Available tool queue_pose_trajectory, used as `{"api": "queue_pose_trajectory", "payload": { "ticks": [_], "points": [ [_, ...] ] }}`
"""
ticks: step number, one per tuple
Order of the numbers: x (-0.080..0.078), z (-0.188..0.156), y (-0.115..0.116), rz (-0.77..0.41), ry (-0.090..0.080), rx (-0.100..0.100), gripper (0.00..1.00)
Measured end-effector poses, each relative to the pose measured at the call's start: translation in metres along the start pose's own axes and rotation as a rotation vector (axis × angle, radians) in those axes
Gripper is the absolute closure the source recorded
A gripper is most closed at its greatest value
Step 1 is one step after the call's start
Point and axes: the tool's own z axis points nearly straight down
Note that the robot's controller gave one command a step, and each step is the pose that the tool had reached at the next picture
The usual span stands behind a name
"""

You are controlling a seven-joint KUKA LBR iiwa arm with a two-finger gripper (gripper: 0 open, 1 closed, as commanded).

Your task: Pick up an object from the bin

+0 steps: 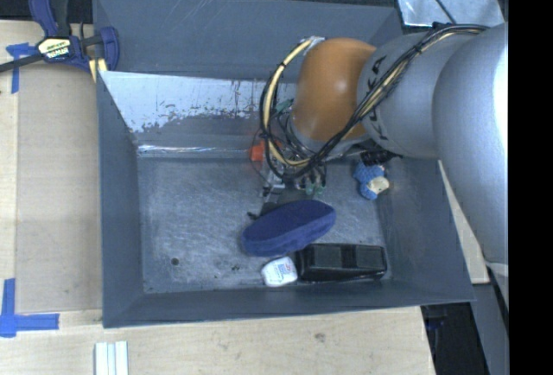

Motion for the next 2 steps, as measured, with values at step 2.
{"api": "queue_pose_trajectory", "payload": {
  "ticks": [2],
  "points": [
    [0.071, -0.108, 0.013, 0.787, 0.005, 0.004, 1.0]
  ]
}}
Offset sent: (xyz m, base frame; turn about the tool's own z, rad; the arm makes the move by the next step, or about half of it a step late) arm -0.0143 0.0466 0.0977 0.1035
